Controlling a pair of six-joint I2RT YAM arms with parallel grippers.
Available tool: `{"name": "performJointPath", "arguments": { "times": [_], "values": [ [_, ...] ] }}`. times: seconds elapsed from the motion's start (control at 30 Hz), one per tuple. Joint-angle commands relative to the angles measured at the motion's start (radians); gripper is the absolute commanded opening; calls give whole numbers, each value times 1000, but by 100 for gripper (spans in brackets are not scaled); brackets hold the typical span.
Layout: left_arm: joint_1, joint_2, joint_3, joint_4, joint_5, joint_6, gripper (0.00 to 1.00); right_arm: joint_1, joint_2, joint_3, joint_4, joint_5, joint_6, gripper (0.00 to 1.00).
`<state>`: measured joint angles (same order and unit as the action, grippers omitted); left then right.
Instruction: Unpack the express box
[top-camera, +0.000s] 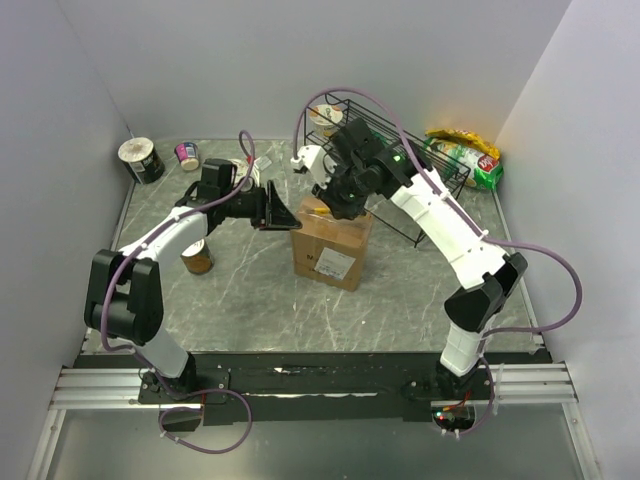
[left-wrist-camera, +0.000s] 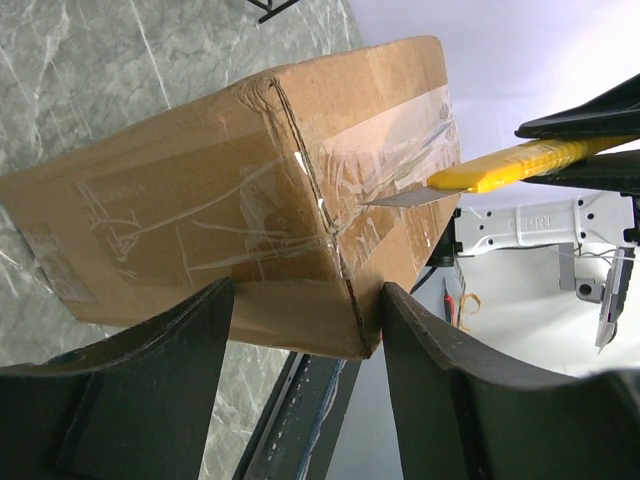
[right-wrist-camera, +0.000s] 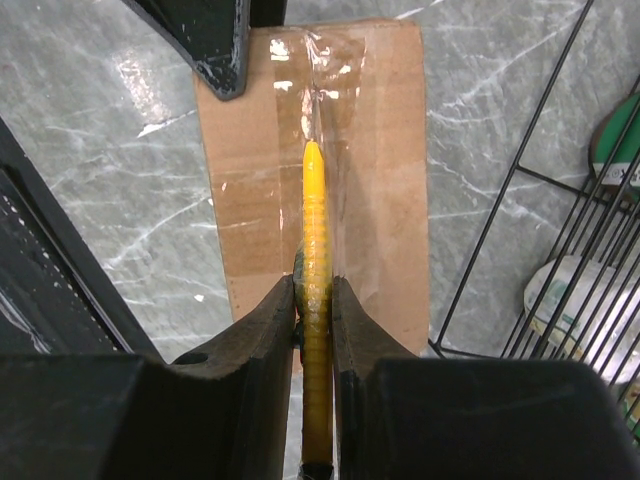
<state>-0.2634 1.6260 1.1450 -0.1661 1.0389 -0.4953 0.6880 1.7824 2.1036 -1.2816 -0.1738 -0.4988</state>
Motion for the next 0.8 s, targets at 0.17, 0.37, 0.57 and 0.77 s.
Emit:
{"name": "performJointPath", "arguments": {
  "times": [0.17, 0.37, 0.57, 0.77],
  "values": [
    [-19, 117, -60, -142, -304, 115, 64, -42, -104, -108, -295, 3, -29, 0],
    [-20, 123, -60, -145, -310, 123, 64, -74, -132, -155, -295, 8, -46, 0],
    [-20, 129, -56, -150, -316, 127, 64, -88, -156, -194, -297, 16, -64, 0],
    [-20, 132, -54, -154, -333, 132, 64, -90, -181, -224, -298, 20, -84, 0]
  ]
}}
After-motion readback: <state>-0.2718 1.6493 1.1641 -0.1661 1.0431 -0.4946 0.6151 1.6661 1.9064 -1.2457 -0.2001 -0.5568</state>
